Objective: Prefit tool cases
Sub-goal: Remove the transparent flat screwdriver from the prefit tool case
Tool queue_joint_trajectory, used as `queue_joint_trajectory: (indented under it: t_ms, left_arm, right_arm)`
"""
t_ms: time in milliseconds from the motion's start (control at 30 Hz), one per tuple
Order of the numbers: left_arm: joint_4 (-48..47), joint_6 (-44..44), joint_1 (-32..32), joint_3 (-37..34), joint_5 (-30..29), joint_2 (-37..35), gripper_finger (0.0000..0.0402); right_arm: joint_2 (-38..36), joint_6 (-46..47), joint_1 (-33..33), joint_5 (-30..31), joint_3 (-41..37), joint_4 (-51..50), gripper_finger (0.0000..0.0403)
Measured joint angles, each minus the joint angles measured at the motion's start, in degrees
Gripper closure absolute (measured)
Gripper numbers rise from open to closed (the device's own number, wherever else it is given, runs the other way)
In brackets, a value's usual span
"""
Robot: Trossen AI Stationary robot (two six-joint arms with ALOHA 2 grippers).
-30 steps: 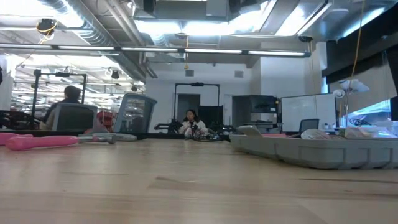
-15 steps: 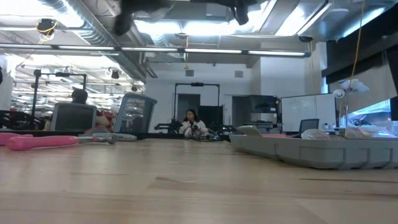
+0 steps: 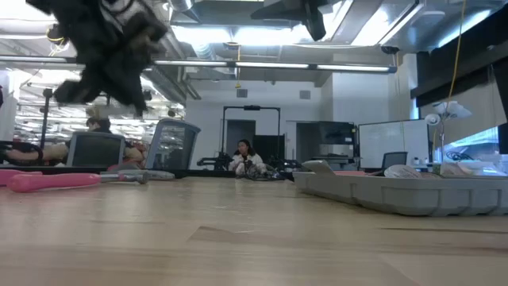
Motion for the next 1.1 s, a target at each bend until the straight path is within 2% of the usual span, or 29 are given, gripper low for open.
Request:
queue_joint_trajectory:
  t_ms: [167, 433, 733, 1100]
  left_arm:
    - [6.3, -4.4, -0.1, -3.7, 1.3, 2.9, 0.0401]
    - [4.1, -6.9, -0.9, -4.2, 2.3, 10.4, 0.0401]
    - [7.9, -9.4, -0.9, -4.1, 2.4, 18.1, 0.0401]
    - [8.6, -12.1, -0.8, -4.0, 1.2, 19.4, 0.0388]
  right_arm:
    - [0.0, 0.2, 0.0, 0.0, 0.0, 0.0, 0.0171]
    - [0.0, 0.2, 0.0, 0.0, 0.0, 0.0, 0.0171]
    - [0.0, 0.3, 0.0, 0.0, 0.0, 0.0, 0.0171]
    - [0.0, 0.3, 0.0, 0.0, 0.0, 0.0, 0.0171]
